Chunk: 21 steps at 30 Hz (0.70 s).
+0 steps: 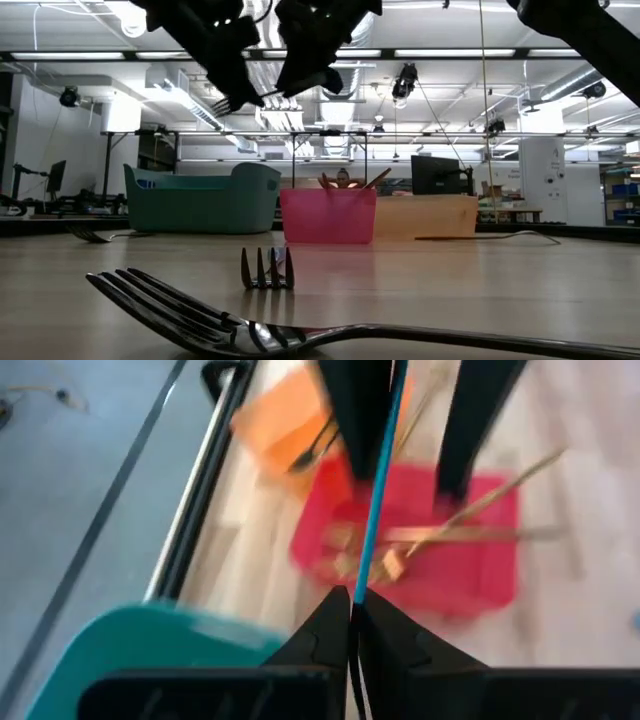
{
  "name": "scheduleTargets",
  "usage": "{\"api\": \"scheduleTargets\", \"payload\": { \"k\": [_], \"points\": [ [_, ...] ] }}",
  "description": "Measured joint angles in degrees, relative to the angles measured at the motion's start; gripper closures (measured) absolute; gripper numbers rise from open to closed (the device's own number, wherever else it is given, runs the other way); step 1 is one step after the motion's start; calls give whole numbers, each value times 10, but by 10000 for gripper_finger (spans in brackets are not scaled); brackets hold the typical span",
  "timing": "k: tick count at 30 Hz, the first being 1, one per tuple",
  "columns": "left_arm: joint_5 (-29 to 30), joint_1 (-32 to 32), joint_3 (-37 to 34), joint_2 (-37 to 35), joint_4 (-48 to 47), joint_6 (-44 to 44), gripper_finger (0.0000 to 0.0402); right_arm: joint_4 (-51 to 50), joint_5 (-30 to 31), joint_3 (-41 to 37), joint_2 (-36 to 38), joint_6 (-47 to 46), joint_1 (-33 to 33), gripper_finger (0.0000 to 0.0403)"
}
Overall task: Sort silverware by color (type)
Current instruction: Put the blue fork into the green bin
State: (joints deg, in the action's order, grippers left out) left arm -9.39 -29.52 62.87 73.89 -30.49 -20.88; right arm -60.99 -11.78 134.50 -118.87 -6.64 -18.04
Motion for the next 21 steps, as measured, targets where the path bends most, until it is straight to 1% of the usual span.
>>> {"api": "scheduleTargets", "payload": {
  "k": [3,7,10,12,14,17,21],
  "points": [
    [10,-39,-11,0,-27,-25,401,-9,3,0,17,-14,-9,275],
    [23,-126,-26,1,-86,-72,401,-29,6,0,46,-25,-15,260],
    [21,-193,-28,10,-105,-99,401,-35,32,0,59,-24,-16,256],
    [20,-225,-28,18,-105,-102,401,-35,49,0,67,-24,-17,256],
    [19,-243,-28,29,-105,-113,401,-37,69,0,78,-24,-18,255],
    [15,-246,-28,52,-108,-131,401,-35,91,0,88,-24,-19,255],
    [14,-244,-24,84,-111,-130,401,-37,94,0,88,-24,-20,255]
  ]
}}
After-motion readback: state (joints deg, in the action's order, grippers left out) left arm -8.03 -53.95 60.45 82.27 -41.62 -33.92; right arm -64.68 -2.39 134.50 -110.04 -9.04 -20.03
